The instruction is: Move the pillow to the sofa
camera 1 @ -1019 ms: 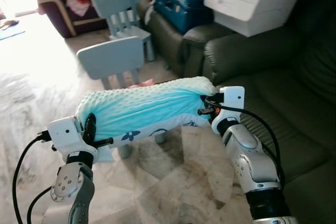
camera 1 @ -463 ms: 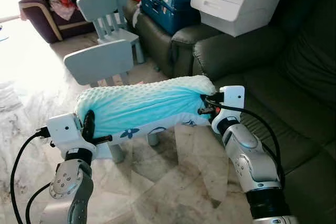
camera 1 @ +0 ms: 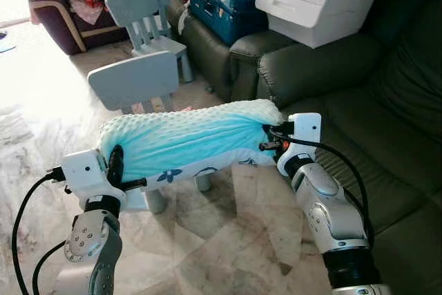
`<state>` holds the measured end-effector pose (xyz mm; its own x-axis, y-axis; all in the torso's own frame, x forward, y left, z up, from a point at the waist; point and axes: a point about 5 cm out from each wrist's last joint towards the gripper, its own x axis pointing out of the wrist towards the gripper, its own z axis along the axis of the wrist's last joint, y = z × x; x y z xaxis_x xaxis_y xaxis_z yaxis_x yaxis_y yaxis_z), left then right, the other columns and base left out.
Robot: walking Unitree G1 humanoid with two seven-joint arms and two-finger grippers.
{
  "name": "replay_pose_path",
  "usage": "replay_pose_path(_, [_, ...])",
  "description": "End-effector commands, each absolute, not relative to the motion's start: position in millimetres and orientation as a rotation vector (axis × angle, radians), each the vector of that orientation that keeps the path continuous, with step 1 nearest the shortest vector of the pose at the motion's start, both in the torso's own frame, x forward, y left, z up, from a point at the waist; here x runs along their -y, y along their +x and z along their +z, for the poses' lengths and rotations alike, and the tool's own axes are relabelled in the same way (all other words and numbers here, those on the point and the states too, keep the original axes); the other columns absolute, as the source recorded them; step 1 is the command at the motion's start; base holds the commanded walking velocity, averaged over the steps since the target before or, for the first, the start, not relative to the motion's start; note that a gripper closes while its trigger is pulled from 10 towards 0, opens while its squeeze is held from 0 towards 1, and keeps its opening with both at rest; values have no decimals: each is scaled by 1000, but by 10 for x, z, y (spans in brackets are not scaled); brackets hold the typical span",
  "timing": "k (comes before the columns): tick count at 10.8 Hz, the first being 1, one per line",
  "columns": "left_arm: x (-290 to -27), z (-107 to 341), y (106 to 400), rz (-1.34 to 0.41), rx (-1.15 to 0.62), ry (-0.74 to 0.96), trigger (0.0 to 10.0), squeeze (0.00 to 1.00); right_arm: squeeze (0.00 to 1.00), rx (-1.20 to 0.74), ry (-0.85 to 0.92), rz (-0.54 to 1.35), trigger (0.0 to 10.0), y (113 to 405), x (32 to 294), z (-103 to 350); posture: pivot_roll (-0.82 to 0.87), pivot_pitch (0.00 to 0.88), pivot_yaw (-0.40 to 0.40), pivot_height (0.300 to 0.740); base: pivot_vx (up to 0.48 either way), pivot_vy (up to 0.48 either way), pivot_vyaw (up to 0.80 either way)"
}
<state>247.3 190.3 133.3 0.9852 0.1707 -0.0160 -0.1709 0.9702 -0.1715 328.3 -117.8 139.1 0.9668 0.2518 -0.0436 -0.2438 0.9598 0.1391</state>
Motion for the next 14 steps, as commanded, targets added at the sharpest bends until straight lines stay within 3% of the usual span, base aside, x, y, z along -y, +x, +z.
replay_pose_path(1, [-2009, 1298, 2446, 226, -12, -139, 10000, 0, 0, -40, 144, 214, 10000, 3305, 1266, 1447, -160, 81, 60, 740, 0, 0, -744])
replay_pose_path(4, [-1982, 1293, 2456, 208, -15, -144, 10000, 0, 0, -16, 146, 221, 10000, 3297, 1265, 1485, -164, 86, 59, 740, 0, 0, -227])
replay_pose_path(14, [-1913, 1311, 2450, 148, -2, -194, 10000, 0, 0, -43, 142, 211, 10000, 3301, 1295, 1451, -167, 86, 58, 740, 0, -53, -769])
